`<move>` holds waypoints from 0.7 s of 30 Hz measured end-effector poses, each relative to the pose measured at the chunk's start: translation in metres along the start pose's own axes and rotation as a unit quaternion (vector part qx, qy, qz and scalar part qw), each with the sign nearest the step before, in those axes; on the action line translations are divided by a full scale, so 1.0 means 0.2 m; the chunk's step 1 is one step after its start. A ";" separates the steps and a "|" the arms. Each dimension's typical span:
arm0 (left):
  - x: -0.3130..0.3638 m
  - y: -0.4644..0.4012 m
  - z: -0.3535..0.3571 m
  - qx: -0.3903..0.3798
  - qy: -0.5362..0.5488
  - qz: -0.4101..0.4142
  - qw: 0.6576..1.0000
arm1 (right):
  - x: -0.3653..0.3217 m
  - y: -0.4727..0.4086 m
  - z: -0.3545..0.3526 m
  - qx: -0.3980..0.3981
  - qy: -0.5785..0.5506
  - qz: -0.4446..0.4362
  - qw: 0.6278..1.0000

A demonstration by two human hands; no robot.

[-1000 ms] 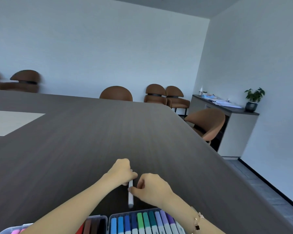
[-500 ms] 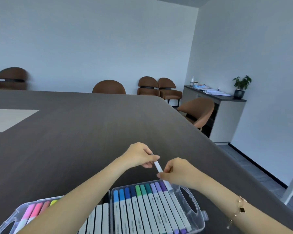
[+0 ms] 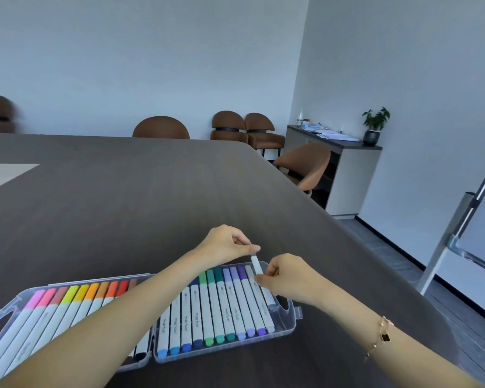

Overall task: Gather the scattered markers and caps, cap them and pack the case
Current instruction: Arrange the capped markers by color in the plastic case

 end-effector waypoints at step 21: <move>-0.03 0.05 0.11 0.035 0.011 0.049 0.998 | 0.12 0.05 0.02 -0.010 0.047 -0.096 0.994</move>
Point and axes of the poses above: each hand's wrist, its own y-axis away from the middle knuckle, its own z-axis out of the palm, x = y × z, the point moved 4 cm from there along -y, towards the middle knuckle, and after that the axes turned 13 degrees about -y, right-handed, at the moved point
